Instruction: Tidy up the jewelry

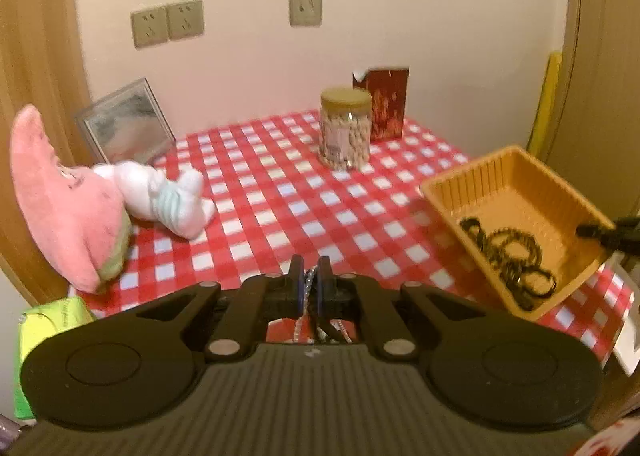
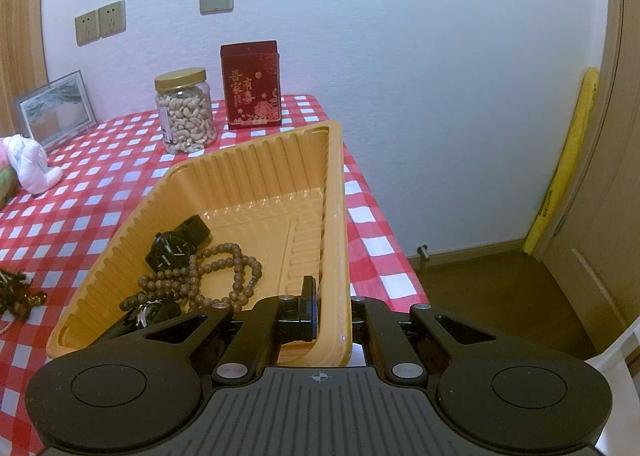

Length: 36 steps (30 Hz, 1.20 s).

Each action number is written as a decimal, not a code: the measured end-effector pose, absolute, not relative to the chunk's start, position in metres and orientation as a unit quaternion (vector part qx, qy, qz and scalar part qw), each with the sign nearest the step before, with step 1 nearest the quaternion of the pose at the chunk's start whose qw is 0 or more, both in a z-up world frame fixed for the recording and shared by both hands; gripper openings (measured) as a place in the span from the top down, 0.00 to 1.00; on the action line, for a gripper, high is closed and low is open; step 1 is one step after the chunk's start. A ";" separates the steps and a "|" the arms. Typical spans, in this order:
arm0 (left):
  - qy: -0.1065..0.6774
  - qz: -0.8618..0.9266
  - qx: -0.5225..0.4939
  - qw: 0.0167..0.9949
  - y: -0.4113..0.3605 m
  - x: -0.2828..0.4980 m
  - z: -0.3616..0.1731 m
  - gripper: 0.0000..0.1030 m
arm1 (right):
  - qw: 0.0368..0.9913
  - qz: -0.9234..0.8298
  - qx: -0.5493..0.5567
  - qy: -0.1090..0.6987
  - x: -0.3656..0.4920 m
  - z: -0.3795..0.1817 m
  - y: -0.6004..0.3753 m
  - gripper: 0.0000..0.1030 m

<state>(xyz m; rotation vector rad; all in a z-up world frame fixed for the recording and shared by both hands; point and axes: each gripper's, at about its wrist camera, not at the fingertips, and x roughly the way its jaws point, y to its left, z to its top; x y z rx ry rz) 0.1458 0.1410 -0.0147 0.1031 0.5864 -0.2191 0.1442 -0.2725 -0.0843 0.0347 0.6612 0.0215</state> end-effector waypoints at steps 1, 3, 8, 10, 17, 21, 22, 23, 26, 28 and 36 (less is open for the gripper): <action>0.286 -0.104 0.046 0.952 0.143 0.143 -0.010 0.95 | 0.946 0.011 0.017 0.325 0.144 -0.084 -0.272 0.96; 0.282 -0.095 0.034 0.954 0.150 0.139 0.000 0.95 | 0.946 0.012 0.018 0.325 0.145 -0.084 -0.272 0.96; 0.258 -0.076 0.018 0.963 0.163 0.127 0.025 0.95 | 0.946 0.013 0.017 0.324 0.145 -0.084 -0.272 0.96; 0.246 -0.070 0.007 0.967 0.168 0.120 0.035 0.95 | 0.946 0.013 0.017 0.324 0.144 -0.085 -0.272 0.96; 0.239 -0.040 0.000 0.970 0.182 0.113 0.048 0.95 | 0.946 0.014 0.017 0.324 0.144 -0.084 -0.272 0.96; 0.276 -0.014 -0.009 0.961 0.190 0.113 0.031 0.95 | 0.946 0.013 0.017 0.323 0.144 -0.085 -0.272 0.96; 0.291 -0.003 -0.015 0.957 0.193 0.114 0.024 0.95 | 0.946 0.013 0.017 0.323 0.144 -0.085 -0.272 0.96; 0.307 0.006 -0.022 0.951 0.197 0.115 0.015 0.95 | 0.946 0.013 0.017 0.324 0.144 -0.085 -0.272 0.96; 0.360 0.025 -0.044 0.932 0.206 0.118 -0.015 0.91 | 0.946 0.014 0.017 0.324 0.144 -0.084 -0.272 0.96; 0.382 0.021 -0.051 0.922 0.206 0.119 -0.031 0.80 | 0.946 0.014 0.017 0.324 0.144 -0.084 -0.271 0.96; 0.410 -0.086 0.015 0.908 0.141 0.136 -0.080 0.77 | 0.946 0.014 0.016 0.325 0.143 -0.084 -0.268 0.96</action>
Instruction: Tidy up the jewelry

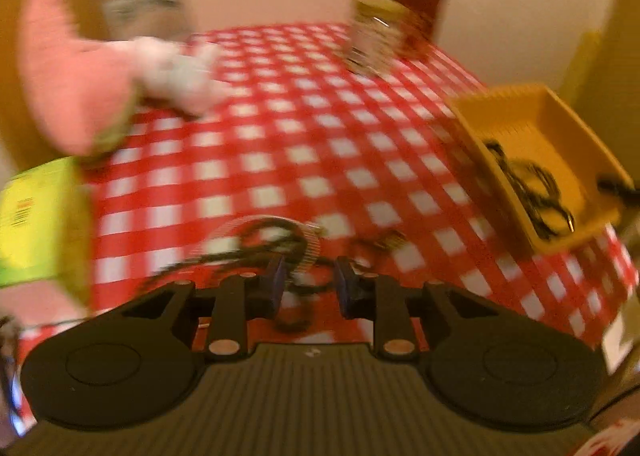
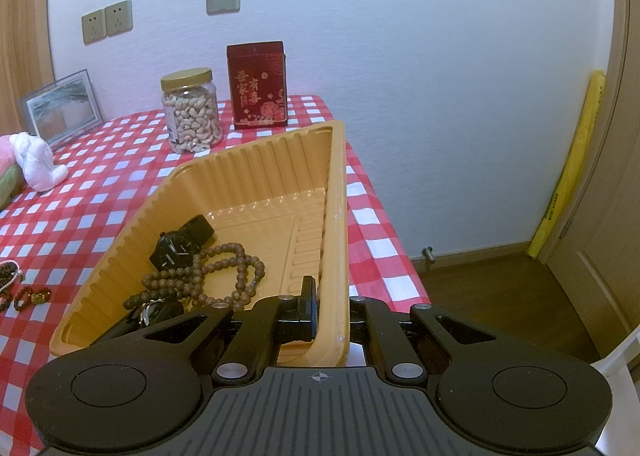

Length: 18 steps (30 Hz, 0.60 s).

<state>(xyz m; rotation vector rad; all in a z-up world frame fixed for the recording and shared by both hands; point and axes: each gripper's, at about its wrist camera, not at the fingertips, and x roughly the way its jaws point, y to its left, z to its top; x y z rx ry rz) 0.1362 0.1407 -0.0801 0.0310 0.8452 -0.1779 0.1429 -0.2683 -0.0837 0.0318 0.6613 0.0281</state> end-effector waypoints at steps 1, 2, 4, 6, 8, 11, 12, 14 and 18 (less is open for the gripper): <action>0.412 -0.098 0.023 0.906 0.131 0.141 -0.088 0.76 | 0.946 0.014 0.015 0.324 0.142 -0.084 -0.268 0.96; 0.416 -0.108 0.031 0.902 0.122 0.144 -0.095 0.76 | 0.945 0.013 0.016 0.325 0.142 -0.084 -0.267 0.96; 0.417 -0.124 0.044 0.899 0.108 0.152 -0.110 0.76 | 0.945 0.013 0.017 0.326 0.143 -0.084 -0.268 0.96; 0.417 -0.140 0.067 0.895 0.095 0.162 -0.121 0.76 | 0.945 0.012 0.017 0.327 0.143 -0.084 -0.266 0.96; 0.410 -0.154 0.095 0.894 0.085 0.170 -0.128 0.76 | 0.945 0.012 0.017 0.327 0.143 -0.084 -0.265 0.96; 0.407 -0.176 0.127 0.887 0.074 0.180 -0.137 0.75 | 0.944 0.012 0.018 0.328 0.144 -0.085 -0.267 0.96; 0.405 -0.179 0.133 0.887 0.073 0.183 -0.140 0.72 | 0.944 0.012 0.018 0.328 0.144 -0.085 -0.267 0.96; 0.403 -0.181 0.145 0.885 0.071 0.190 -0.143 0.71 | 0.944 0.011 0.019 0.329 0.144 -0.085 -0.267 0.96; 0.393 -0.190 0.171 0.883 0.068 0.199 -0.150 0.69 | 0.944 0.010 0.020 0.330 0.145 -0.086 -0.267 0.96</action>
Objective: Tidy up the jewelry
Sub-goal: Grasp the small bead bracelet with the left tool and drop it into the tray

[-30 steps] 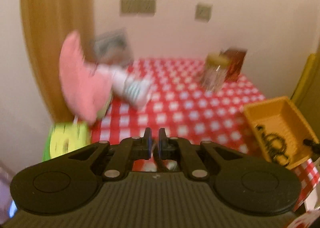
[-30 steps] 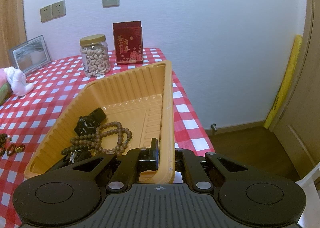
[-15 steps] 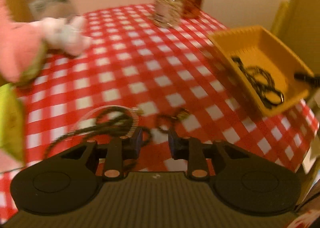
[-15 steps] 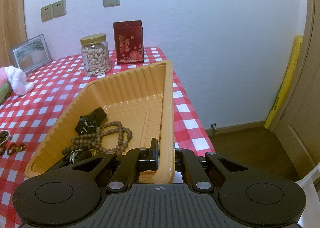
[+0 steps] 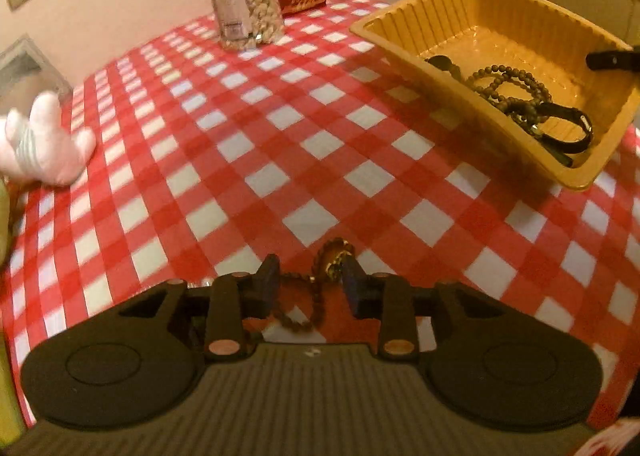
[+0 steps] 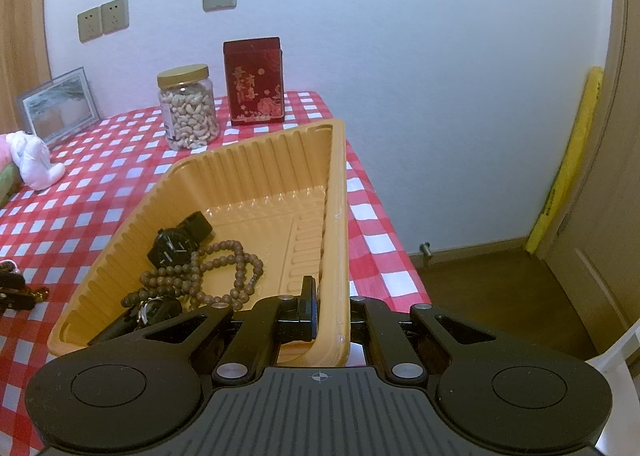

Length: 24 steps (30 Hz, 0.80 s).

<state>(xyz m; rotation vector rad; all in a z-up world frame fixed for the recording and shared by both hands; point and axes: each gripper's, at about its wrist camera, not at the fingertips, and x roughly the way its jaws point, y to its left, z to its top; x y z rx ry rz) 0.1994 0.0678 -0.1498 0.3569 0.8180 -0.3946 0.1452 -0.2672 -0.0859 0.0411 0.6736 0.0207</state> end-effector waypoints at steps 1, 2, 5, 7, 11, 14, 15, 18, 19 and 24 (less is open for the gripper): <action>0.392 -0.194 0.171 0.883 0.068 0.201 -0.150 0.69 | 0.944 0.010 0.020 0.331 0.145 -0.086 -0.268 0.96; 0.393 -0.198 0.171 0.882 0.068 0.204 -0.150 0.69 | 0.943 0.010 0.020 0.331 0.145 -0.086 -0.268 0.96; 0.397 -0.215 0.171 0.876 0.069 0.206 -0.149 0.72 | 0.943 0.010 0.019 0.331 0.146 -0.086 -0.268 0.96; 0.404 -0.225 0.167 0.871 0.069 0.206 -0.148 0.80 | 0.943 0.010 0.018 0.332 0.146 -0.087 -0.267 0.96; 0.413 -0.229 0.166 0.865 0.069 0.204 -0.145 0.93 | 0.943 0.010 0.019 0.332 0.146 -0.087 -0.268 0.96; 0.421 -0.226 0.145 0.866 0.071 0.201 -0.141 0.94 | 0.943 0.010 0.019 0.332 0.146 -0.087 -0.268 0.96; 0.420 -0.225 0.140 0.868 0.072 0.199 -0.139 0.94 | 0.943 0.010 0.019 0.332 0.146 -0.087 -0.268 0.96; 0.415 -0.216 0.110 0.877 0.074 0.196 -0.129 0.94 | 0.943 0.010 0.018 0.332 0.146 -0.087 -0.268 0.96; 0.411 -0.214 0.096 0.881 0.075 0.195 -0.124 0.94 | 0.943 0.010 0.019 0.332 0.146 -0.087 -0.268 0.96; 0.381 -0.220 0.040 0.897 0.069 0.196 -0.095 0.94 | 0.943 0.010 0.019 0.331 0.146 -0.087 -0.268 0.96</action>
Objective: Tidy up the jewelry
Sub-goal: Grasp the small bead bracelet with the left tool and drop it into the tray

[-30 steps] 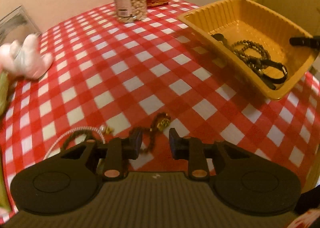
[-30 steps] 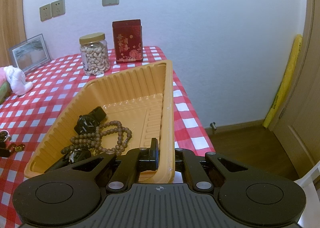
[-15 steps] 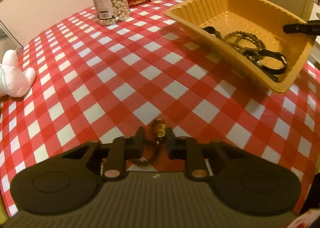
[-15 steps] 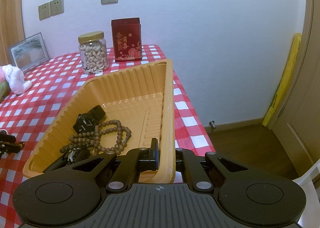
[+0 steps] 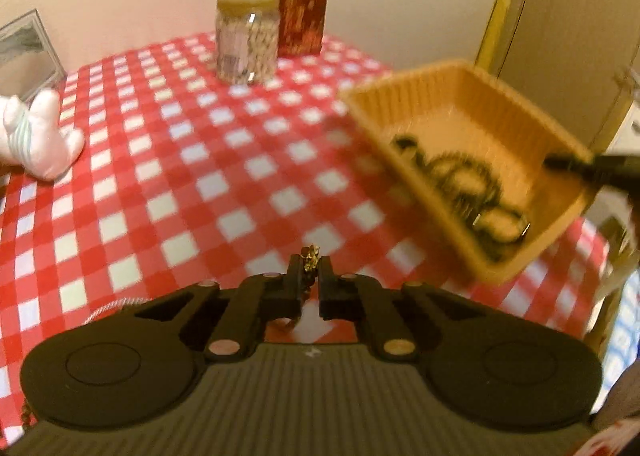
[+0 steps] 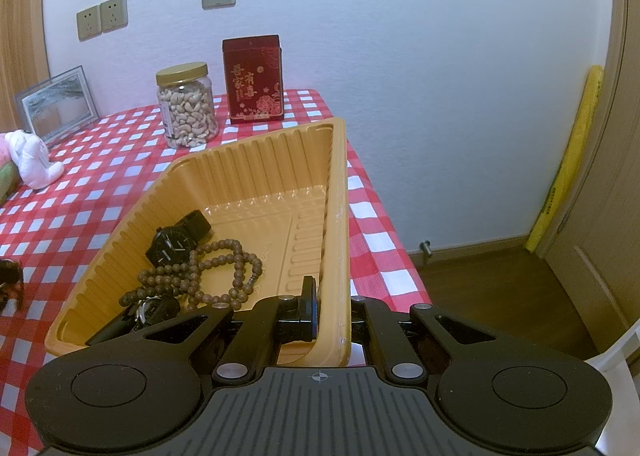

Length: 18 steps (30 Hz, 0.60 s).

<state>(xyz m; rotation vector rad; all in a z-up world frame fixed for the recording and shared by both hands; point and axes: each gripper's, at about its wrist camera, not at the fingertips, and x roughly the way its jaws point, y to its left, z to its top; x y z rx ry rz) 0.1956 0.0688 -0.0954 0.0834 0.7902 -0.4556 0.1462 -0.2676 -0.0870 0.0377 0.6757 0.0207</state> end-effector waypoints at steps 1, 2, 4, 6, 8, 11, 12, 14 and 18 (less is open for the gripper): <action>0.375 -0.224 0.036 0.899 0.065 0.196 -0.090 0.94 | 0.943 0.010 0.018 0.331 0.146 -0.087 -0.268 0.96; 0.369 -0.230 0.031 0.900 0.061 0.197 -0.084 0.94 | 0.943 0.010 0.018 0.331 0.146 -0.087 -0.268 0.96; 0.358 -0.247 0.016 0.900 0.048 0.198 -0.073 0.94 | 0.943 0.011 0.018 0.331 0.146 -0.087 -0.267 0.96; 0.352 -0.263 0.005 0.898 0.034 0.200 -0.064 0.94 | 0.943 0.013 0.017 0.331 0.147 -0.087 -0.267 0.96; 0.351 -0.276 -0.002 0.895 0.017 0.204 -0.059 0.94 | 0.944 0.014 0.016 0.330 0.146 -0.086 -0.267 0.96; 0.353 -0.294 -0.013 0.888 -0.008 0.212 -0.056 0.94 | 0.944 0.015 0.015 0.329 0.146 -0.086 -0.266 0.96; 0.356 -0.299 -0.019 0.885 -0.017 0.215 -0.056 0.94 | 0.944 0.015 0.015 0.328 0.145 -0.085 -0.267 0.96; 0.359 -0.308 -0.024 0.881 -0.032 0.220 -0.057 0.94 | 0.945 0.016 0.014 0.328 0.145 -0.085 -0.266 0.96; 0.374 -0.314 -0.025 0.872 -0.058 0.234 -0.066 0.94 | 0.945 0.016 0.013 0.326 0.144 -0.084 -0.265 0.96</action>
